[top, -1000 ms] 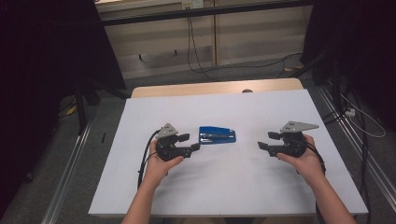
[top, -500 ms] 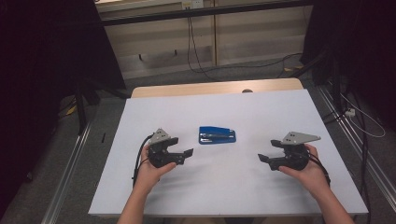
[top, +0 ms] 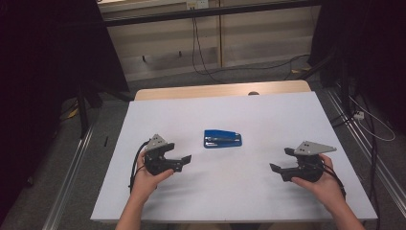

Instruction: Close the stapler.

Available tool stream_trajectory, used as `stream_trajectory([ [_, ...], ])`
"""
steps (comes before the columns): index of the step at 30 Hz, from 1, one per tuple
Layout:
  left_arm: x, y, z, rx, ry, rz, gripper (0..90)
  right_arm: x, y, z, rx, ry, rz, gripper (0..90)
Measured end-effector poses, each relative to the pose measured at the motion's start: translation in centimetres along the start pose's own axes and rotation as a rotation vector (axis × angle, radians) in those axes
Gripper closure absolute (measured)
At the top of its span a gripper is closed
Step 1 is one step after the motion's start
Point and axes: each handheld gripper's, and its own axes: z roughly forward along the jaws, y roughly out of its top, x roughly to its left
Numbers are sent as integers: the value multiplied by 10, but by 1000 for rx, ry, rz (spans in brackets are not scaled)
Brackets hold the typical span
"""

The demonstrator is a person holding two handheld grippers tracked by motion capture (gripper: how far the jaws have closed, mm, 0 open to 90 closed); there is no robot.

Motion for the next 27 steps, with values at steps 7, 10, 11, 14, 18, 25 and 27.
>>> stream_trajectory([
  [7,2,-5,-8,21,20,19,100,3,-7,-7,-4,0,9,176],
  [10,3,-7,-13,18,21,25,97,4,-8,-9,-10,1,6,174],
  [11,4,-7,-14,17,27,21,96,4,-9,-9,-12,1,4,174],
  [14,6,-10,-18,11,33,20,91,6,-9,-8,-10,1,-2,173],
  [18,8,-13,-23,12,39,16,91,9,-8,-8,-7,6,-4,169],
  [25,9,-18,-31,7,39,5,90,10,-12,-14,-14,0,1,168],
  [27,9,-19,-33,5,42,0,88,9,-13,-16,-12,-2,4,168],
])
